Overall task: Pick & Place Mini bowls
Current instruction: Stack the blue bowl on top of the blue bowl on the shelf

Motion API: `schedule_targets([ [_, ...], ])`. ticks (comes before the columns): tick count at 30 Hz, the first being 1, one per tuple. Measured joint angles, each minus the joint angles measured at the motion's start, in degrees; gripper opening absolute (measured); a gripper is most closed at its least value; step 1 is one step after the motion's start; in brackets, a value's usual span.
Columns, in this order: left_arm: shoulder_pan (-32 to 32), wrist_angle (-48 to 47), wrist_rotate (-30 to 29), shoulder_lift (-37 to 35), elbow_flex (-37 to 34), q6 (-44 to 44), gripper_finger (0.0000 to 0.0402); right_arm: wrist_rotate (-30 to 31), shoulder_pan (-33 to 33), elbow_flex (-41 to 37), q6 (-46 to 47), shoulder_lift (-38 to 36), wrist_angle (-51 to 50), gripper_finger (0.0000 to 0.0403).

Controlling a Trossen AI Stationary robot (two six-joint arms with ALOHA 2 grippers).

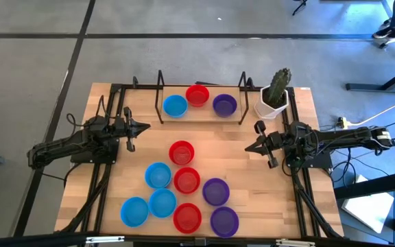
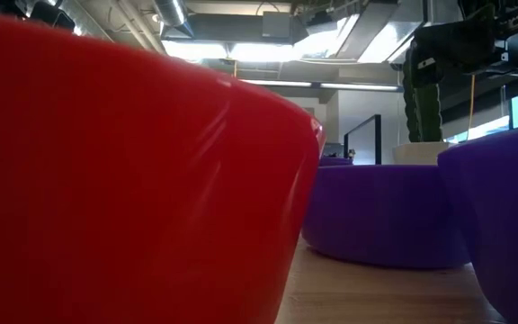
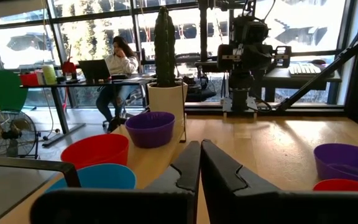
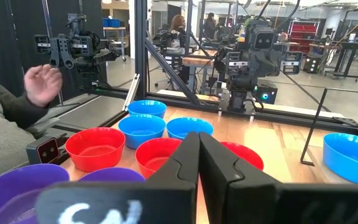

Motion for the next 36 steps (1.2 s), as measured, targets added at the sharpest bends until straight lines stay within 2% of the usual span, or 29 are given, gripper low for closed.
schedule_targets([
  [10,0.00,0.01,0.00,-0.02,0.00,0.04,0.0009,0.00,0.00,0.00,1.16,0.00,0.02,0.0010],
  [17,-0.02,5.01,-0.01,0.00,0.00,5.92,0.0009,0.00,0.00,0.00,0.24,0.00,0.02,0.0010],
  [26,-0.01,8.93,0.01,0.00,0.02,-0.81,0.0008,0.00,0.00,0.00,0.04,0.00,-0.03,0.0010],
  [29,-0.02,11.88,0.02,0.00,0.02,-1.62,0.0007,0.00,-0.01,0.00,0.06,0.00,-0.03,0.0010],
  [31,-0.01,14.88,0.48,-0.02,0.14,-5.28,0.0005,0.00,0.00,0.00,0.07,0.00,-0.03,0.0010],
  [36,-1.11,13.67,7.34,1.51,4.99,-9.65,0.0002,0.00,0.00,0.00,0.02,-0.02,-0.03,0.0010],
])
